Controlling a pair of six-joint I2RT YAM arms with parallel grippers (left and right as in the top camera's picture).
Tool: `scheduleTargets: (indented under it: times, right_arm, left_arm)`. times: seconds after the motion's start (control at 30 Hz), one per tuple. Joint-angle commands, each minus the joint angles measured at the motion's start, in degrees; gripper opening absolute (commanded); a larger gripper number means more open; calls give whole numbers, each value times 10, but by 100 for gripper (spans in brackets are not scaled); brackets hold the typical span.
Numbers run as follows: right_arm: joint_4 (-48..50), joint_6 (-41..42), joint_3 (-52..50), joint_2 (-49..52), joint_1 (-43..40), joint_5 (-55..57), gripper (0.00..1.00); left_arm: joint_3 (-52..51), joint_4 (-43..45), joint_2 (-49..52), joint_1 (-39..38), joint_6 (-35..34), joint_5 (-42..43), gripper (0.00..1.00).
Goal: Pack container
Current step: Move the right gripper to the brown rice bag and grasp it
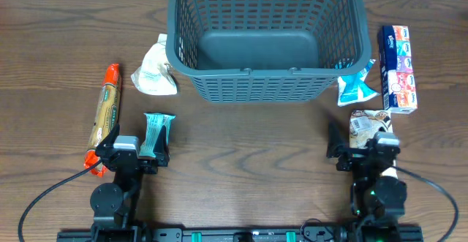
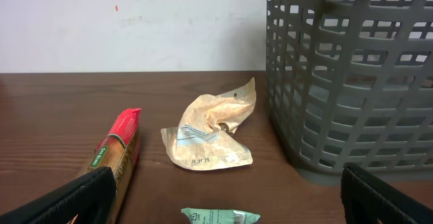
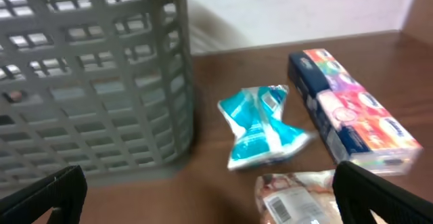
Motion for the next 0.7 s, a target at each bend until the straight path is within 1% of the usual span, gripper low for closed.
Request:
scheduleTargets:
  times: [0.0, 0.17, 0.3, 0.43, 0.57, 0.67]
  right_arm:
    - [-40, -34, 107, 70, -23, -2, 99]
    - [-190, -57, 291, 211, -55, -2, 99]
    - [-337, -67, 445, 322, -75, -3, 99]
    - [-510, -118, 598, 432, -83, -7, 99]
    - [-667, -156, 717, 527, -84, -6, 99]
    - [-765, -182, 783, 594, -84, 10, 99]
  left_arm:
    - [-10, -21, -4, -2, 3, -1, 99]
    - [-10, -21, -4, -2, 3, -1, 99]
    - [-10, -21, -4, -2, 3, -5, 99]
    - [-10, -21, -4, -2, 3, -5, 99]
    - [-10, -21, -4, -2, 3, -5, 99]
    - [-10, -21, -4, -2, 3, -5, 99]
